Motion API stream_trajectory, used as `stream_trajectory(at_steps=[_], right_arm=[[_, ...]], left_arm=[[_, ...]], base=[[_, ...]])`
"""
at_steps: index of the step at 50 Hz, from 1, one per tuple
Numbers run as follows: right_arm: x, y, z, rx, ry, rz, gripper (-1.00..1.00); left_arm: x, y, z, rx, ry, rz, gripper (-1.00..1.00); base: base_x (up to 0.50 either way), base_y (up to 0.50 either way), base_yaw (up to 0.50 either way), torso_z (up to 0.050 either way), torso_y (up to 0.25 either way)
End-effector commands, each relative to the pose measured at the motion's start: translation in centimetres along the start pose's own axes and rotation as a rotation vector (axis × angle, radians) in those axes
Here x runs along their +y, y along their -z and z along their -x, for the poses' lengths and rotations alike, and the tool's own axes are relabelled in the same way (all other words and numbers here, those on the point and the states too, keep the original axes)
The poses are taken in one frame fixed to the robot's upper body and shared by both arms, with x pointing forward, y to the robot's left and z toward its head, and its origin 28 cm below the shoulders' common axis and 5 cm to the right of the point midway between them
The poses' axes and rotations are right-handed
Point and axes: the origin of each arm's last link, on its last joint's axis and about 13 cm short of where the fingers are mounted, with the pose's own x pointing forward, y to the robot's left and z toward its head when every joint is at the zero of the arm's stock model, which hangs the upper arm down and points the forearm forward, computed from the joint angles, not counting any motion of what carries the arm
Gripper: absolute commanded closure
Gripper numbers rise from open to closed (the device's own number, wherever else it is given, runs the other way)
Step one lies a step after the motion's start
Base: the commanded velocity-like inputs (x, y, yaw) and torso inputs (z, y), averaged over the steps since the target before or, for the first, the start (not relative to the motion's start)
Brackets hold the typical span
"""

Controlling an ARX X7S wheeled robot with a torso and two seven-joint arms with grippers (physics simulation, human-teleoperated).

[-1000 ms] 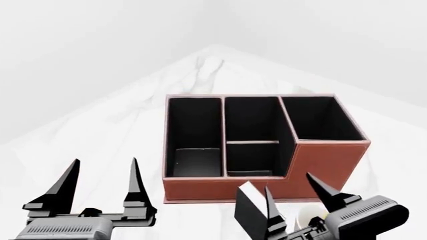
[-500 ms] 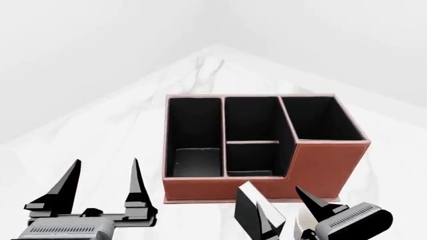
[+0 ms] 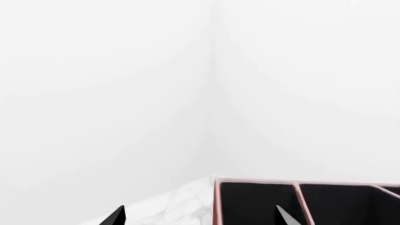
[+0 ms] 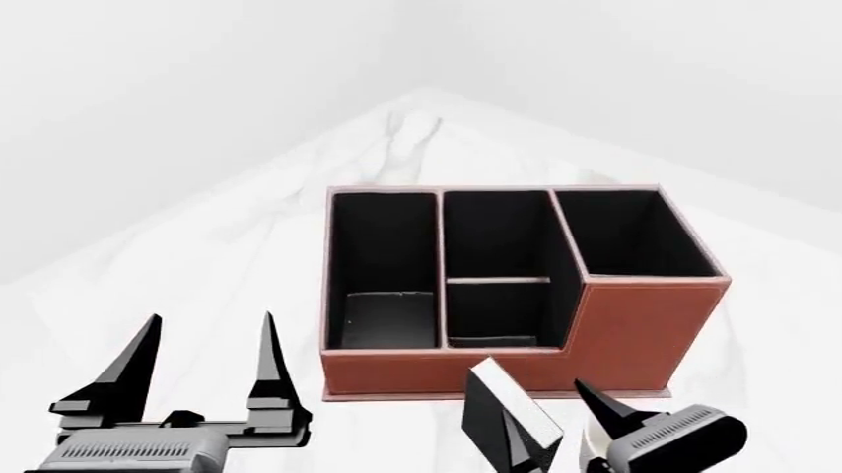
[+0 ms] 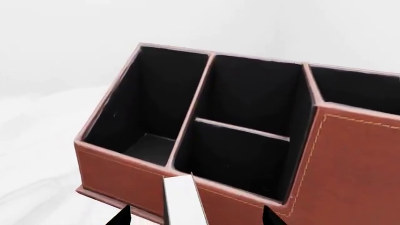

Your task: Pick up the book and place it in the right compartment of the caddy.

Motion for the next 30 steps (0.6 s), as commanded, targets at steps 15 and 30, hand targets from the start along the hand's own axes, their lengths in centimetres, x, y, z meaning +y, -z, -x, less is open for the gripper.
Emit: stream_trajectory(at_steps=[15,30], right_arm=[[-0.2,2.4,-0.6,0.032,0.001,-0.003,-1.0],[0.0,3.2,-0.4,0.039,-0.006,-0.025,-1.0]], left_arm=[[-0.1,0.0,0.1,0.003,0.008,0.0,-1.0],[-0.2,0.1,0.1,0.004,0.011,-0.001,-1.0]], base=[[0.0,0.0,0.0,0.0,0.0],[0.0,0.0,0.0,0.0,0.0]])
